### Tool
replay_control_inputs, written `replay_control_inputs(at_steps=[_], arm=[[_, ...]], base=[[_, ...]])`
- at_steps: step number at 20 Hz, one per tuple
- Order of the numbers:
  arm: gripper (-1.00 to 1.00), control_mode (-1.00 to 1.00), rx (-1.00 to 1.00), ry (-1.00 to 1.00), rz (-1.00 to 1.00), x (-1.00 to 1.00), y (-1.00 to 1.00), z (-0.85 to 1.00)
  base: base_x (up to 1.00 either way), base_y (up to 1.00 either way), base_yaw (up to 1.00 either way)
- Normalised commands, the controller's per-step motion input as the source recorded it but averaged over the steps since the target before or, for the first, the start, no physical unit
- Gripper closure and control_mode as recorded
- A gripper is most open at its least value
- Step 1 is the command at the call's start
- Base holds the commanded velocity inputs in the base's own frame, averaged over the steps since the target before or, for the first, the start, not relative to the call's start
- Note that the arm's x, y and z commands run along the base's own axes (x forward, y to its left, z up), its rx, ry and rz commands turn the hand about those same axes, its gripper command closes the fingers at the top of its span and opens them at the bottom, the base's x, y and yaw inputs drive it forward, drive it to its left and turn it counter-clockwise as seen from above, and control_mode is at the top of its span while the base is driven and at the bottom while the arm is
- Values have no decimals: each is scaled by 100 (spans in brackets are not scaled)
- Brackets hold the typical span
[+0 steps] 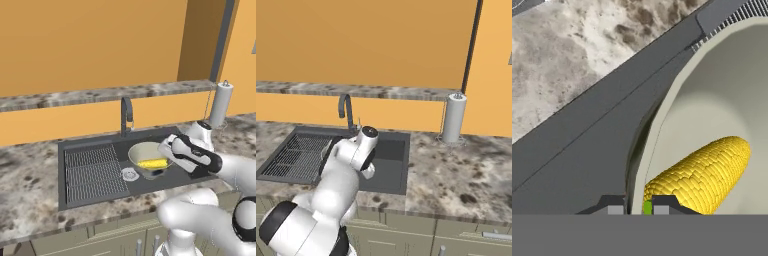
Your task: Pick the corn from the cabinet and place it in the bowl. Then pick the bowl and place it in the sink. Then turn on the sink facuet.
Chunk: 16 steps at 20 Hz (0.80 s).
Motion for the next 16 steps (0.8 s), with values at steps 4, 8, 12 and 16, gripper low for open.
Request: replay_control_inputs(at_steps=[4,8,12,16], arm=[[100,-100,0,14,22,100,7,-33],[100,-100,0,6,11,86,-1,-24],[100,-100,0,0,8,71,0,-32],[100,-100,0,-2,3,51,0,-41]], base=[[0,0,0],[0,0,0],[0,0,0],[0,0,0]])
